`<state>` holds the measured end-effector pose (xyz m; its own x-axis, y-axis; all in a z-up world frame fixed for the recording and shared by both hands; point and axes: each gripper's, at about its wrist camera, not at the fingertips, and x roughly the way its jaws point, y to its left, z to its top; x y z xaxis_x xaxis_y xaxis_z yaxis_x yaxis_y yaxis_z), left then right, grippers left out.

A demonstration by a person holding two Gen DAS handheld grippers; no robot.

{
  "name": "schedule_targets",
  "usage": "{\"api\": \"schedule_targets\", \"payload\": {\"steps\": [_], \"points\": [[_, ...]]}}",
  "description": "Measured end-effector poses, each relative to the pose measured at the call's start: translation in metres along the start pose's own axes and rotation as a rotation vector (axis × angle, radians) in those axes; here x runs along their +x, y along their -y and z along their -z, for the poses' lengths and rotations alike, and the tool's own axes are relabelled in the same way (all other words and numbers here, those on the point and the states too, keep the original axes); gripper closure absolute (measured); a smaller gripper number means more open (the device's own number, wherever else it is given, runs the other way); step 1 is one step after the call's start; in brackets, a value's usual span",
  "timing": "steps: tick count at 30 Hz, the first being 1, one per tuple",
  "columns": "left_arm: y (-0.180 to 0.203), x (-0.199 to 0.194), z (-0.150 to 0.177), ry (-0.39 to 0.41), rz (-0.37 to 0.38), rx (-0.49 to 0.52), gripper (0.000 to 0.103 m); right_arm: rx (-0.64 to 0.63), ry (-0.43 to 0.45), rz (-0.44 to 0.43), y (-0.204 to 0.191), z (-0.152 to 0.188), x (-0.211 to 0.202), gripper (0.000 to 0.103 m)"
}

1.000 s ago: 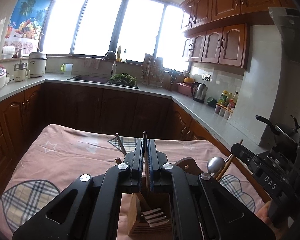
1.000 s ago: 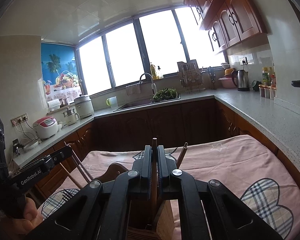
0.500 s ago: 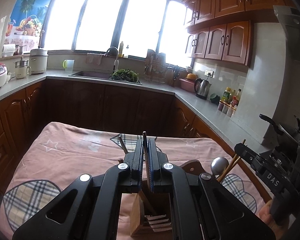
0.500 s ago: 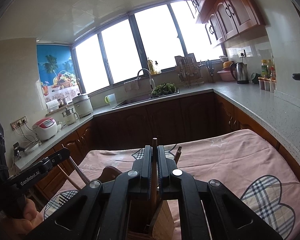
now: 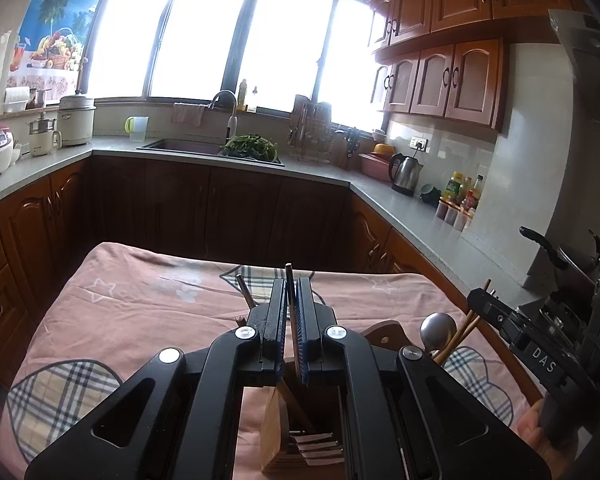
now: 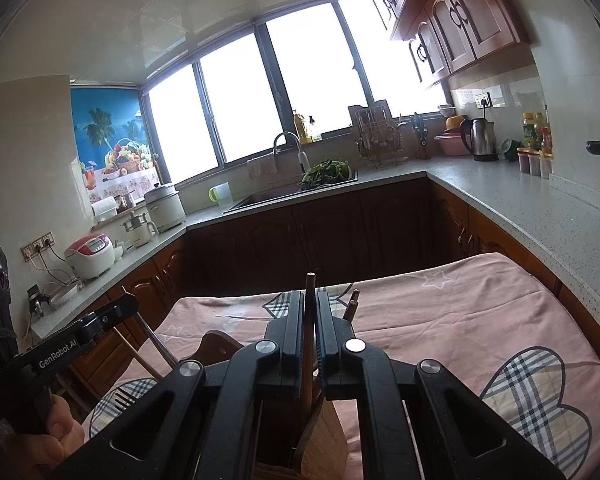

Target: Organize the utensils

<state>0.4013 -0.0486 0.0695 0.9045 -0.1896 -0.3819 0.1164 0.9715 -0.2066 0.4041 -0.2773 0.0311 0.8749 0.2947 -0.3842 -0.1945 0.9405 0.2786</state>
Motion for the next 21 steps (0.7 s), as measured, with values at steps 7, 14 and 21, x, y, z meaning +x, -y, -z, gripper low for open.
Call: {"api": "schedule_targets", "payload": {"steps": [7, 14, 21], "points": [[-0.001, 0.001, -0.001, -0.012, 0.009, -0.002, 0.096, 0.014, 0.0, -0.004, 0.001, 0.0, -0.001, 0.093], [0.009, -0.014, -0.001, 0.022, 0.024, 0.026, 0.037, 0.018, 0.03, -0.028, -0.001, -0.005, -0.011, 0.073], [0.001, -0.039, -0.007, 0.075, 0.012, 0.004, 0.027, 0.032, 0.109, 0.007, 0.003, -0.014, -0.034, 0.054]]}}
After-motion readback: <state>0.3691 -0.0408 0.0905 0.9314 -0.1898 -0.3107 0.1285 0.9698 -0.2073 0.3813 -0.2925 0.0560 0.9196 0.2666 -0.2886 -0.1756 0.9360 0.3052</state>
